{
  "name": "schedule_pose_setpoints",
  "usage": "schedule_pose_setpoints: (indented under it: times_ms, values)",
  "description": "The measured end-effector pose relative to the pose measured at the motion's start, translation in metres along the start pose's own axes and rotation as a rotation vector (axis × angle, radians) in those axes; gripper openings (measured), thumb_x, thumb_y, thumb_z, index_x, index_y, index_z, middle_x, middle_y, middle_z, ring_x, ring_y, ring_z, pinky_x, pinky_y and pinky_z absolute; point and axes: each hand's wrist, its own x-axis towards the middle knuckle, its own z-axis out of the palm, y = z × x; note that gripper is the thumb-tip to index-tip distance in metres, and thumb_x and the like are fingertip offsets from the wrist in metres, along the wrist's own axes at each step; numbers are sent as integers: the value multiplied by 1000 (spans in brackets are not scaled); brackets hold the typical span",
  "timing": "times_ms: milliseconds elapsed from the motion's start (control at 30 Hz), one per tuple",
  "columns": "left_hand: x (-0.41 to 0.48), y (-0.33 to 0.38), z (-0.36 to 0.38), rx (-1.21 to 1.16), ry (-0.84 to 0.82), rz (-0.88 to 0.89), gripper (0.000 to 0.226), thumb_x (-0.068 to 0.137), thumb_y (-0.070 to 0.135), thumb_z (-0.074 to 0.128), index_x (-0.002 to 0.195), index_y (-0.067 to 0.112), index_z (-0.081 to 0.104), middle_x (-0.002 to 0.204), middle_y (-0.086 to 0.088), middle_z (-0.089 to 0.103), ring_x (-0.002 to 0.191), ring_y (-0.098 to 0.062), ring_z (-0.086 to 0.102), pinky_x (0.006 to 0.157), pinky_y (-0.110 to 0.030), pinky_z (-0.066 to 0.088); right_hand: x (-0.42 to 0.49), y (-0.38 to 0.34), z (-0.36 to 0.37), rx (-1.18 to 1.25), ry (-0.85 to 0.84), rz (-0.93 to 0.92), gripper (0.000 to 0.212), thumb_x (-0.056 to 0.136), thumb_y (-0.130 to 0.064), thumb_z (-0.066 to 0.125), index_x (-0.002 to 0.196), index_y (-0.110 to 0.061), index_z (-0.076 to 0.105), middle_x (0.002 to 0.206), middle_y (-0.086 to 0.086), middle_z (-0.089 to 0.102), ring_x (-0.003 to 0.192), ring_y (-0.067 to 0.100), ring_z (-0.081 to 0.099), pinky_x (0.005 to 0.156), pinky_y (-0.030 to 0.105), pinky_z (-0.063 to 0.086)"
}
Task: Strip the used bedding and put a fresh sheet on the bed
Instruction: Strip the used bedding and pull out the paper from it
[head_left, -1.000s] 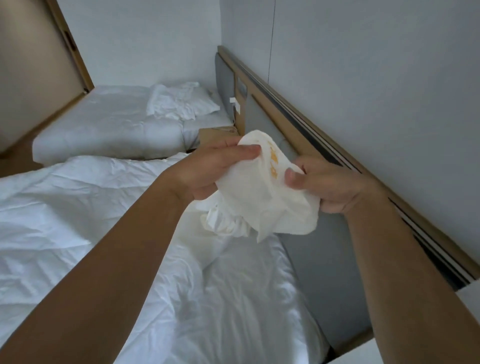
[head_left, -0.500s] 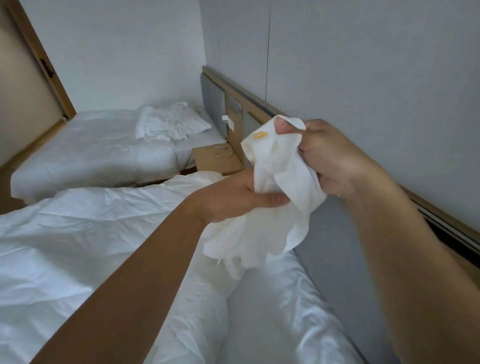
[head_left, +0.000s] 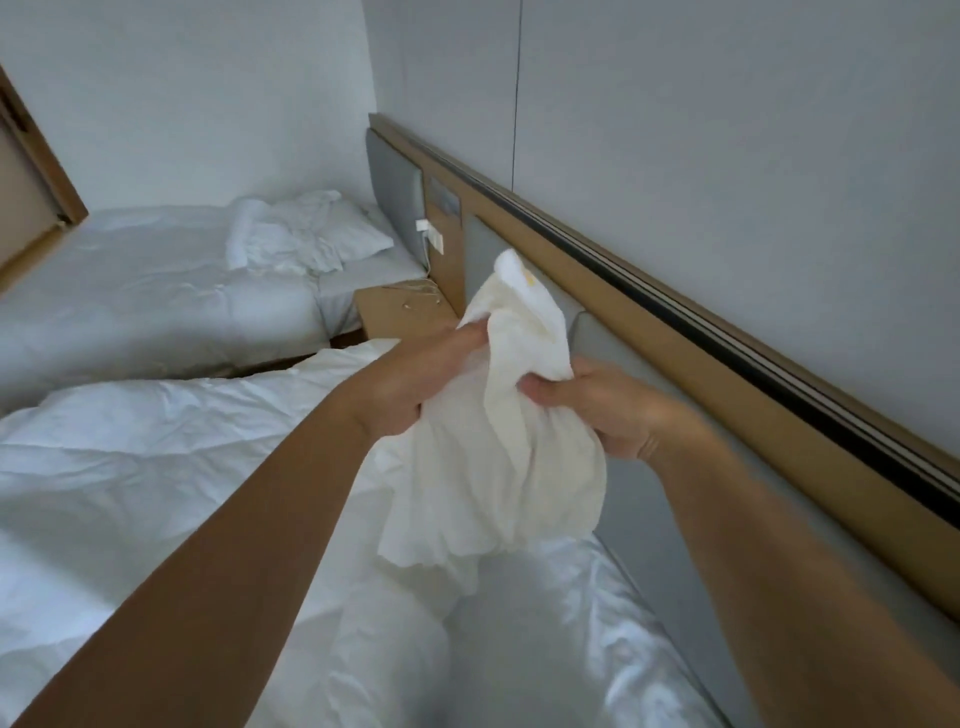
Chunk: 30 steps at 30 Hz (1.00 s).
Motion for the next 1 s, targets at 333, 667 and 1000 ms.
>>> schedule_pose_setpoints:
  times_ms: [333,667,1000]
  values:
    - [-1,-35,0,-10,-265,-108,37,90,15,71,126,16,65,124,-2,72,118,-20,67,91,-28,56,43,-20,-42,-278,67,-124,14,86,-38,75,83,-24,75,84,-7,78,72,6,73,51,13,51]
    - [16,-27,-1,128,-29,-107,48,68,40,83,112,25,75,115,-2,75,108,-21,71,87,-32,58,66,22,-58,-169,-364,35,47,81,-16,78,126,-13,65,125,10,69,117,29,65,98,44,54]
    - [26,-50,-2,25,-69,-127,40,89,35,61,125,20,64,122,2,73,115,-17,68,91,-27,56,65,17,-64,-367,-255,-124,3,89,-42,71,88,-44,71,87,-31,72,83,-14,66,66,3,48]
